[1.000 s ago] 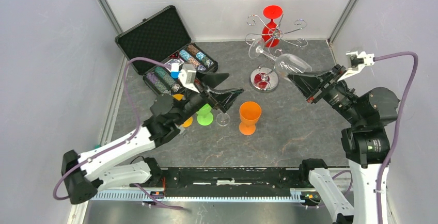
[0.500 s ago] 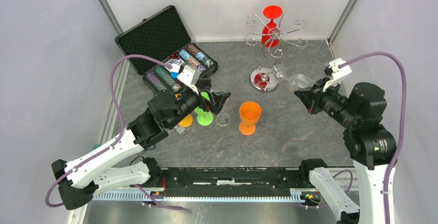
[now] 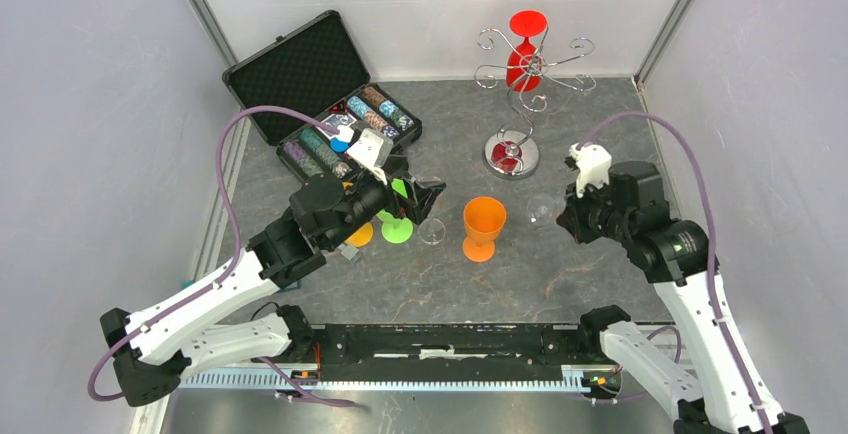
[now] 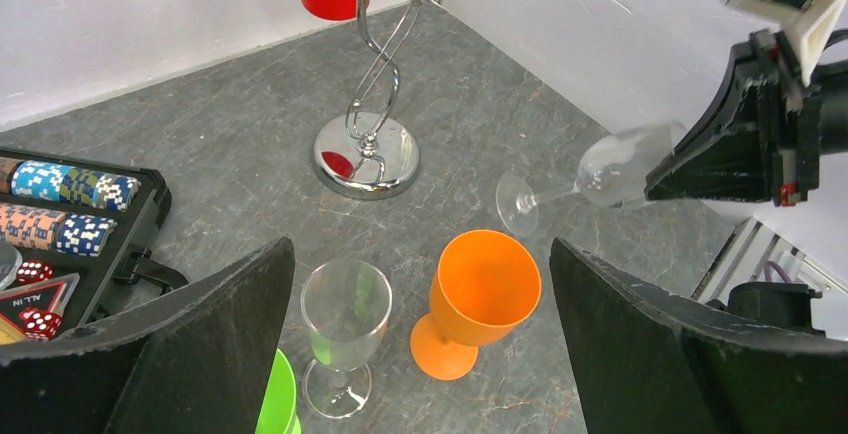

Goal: Take the wine glass off the wine glass rack

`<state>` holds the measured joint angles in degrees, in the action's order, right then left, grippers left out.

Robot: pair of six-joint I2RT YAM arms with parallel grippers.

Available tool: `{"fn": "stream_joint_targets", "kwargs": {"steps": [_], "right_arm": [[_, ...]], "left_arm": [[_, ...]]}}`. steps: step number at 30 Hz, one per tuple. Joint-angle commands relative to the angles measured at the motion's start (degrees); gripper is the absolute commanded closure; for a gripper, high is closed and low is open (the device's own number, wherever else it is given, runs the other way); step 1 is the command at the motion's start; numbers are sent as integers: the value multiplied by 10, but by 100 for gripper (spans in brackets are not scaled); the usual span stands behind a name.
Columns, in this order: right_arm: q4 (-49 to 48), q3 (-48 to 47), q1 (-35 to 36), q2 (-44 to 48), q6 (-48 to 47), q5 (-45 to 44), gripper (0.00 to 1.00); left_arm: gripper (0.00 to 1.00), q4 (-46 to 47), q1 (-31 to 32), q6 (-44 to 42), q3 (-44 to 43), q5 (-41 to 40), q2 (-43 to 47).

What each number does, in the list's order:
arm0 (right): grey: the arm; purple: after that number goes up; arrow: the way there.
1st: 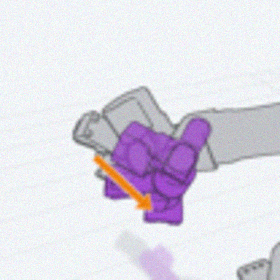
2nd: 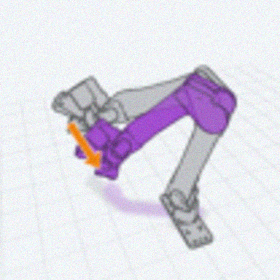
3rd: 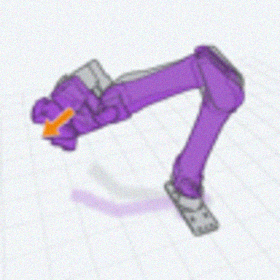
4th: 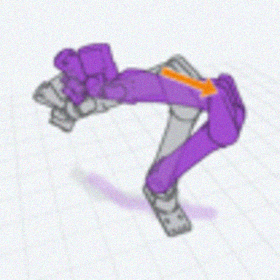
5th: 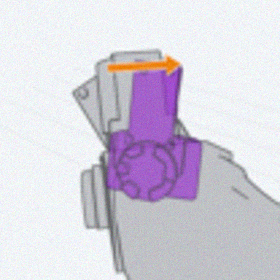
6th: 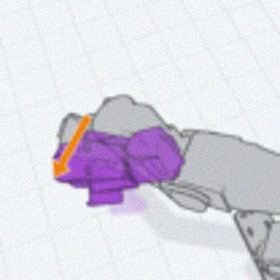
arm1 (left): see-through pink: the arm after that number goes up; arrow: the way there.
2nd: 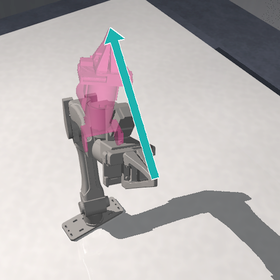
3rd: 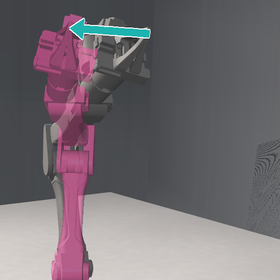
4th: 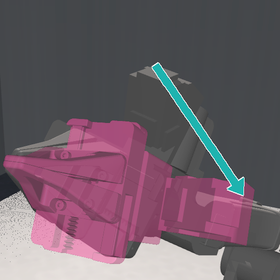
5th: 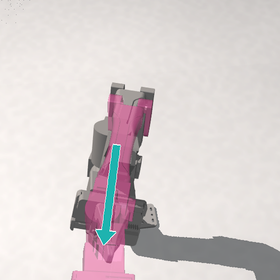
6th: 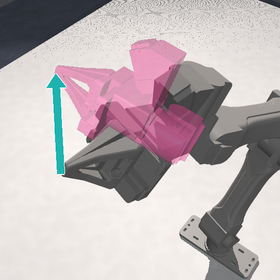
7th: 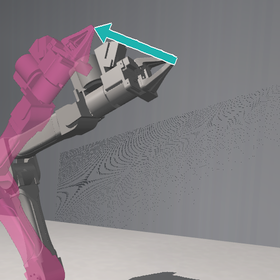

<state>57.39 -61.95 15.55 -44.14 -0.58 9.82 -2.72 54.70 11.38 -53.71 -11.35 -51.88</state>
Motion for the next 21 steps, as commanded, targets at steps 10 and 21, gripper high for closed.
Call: {"fn": "stream_joint_targets", "kwargs": {"steps": [10,21], "right_arm": [[-17,50,102,-49,-5,-52,100],[-54,76,125,-86,2,-36,90]], "left_arm": [[0,1,-2,-26,-2,14,-1],[0,5,-2,-27,3,25,-5]]}}
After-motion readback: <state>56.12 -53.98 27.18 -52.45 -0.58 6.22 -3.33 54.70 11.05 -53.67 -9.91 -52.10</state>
